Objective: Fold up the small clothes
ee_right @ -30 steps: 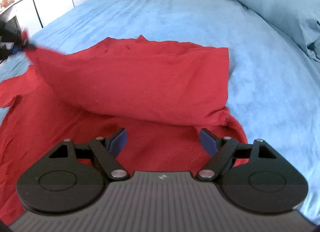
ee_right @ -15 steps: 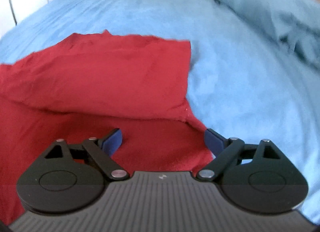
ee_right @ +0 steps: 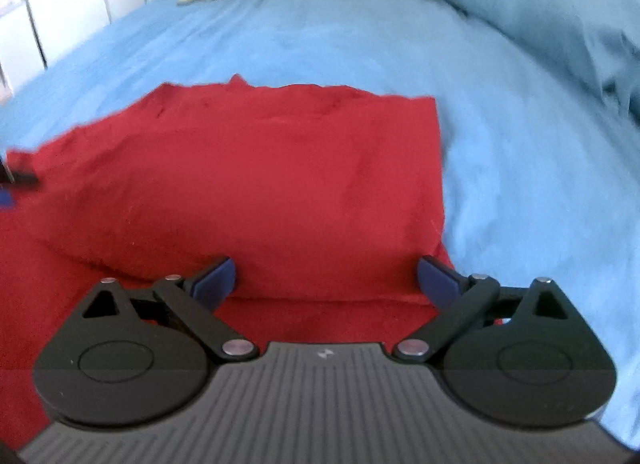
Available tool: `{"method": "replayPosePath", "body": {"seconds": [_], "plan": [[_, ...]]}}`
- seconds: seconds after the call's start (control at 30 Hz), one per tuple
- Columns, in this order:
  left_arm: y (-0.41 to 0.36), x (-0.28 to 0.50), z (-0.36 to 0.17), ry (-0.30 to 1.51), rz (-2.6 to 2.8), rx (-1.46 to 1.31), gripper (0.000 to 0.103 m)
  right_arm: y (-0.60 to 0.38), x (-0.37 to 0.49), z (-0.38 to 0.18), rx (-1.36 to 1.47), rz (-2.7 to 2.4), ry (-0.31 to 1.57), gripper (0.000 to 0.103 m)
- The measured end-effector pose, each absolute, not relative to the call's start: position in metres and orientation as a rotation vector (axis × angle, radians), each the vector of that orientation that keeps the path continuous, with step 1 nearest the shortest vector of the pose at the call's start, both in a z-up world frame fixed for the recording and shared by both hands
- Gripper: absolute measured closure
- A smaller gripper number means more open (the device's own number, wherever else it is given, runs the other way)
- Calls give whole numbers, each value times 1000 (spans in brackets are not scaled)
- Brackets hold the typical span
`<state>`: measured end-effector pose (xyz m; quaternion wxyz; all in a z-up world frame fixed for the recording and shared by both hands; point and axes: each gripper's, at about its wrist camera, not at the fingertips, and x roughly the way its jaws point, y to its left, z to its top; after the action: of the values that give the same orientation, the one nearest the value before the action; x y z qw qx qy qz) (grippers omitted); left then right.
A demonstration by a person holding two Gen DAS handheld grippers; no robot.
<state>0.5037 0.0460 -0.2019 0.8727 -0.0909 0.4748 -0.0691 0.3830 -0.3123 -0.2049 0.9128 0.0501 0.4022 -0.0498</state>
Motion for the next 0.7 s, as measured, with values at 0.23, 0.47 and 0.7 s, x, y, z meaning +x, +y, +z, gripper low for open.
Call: {"method": "replayPosePath", "body": {"seconds": [0.23, 0.47, 0.7], "plan": [[60, 486, -181, 999, -128, -193, 27, -310, 383, -202, 70, -105, 836, 0], [115, 453, -128, 967, 0, -265, 28, -287, 384, -151, 2, -71, 818, 0], [192, 415, -85, 907, 149, -339, 27, -245, 387, -93, 53, 2, 855, 0]]}}
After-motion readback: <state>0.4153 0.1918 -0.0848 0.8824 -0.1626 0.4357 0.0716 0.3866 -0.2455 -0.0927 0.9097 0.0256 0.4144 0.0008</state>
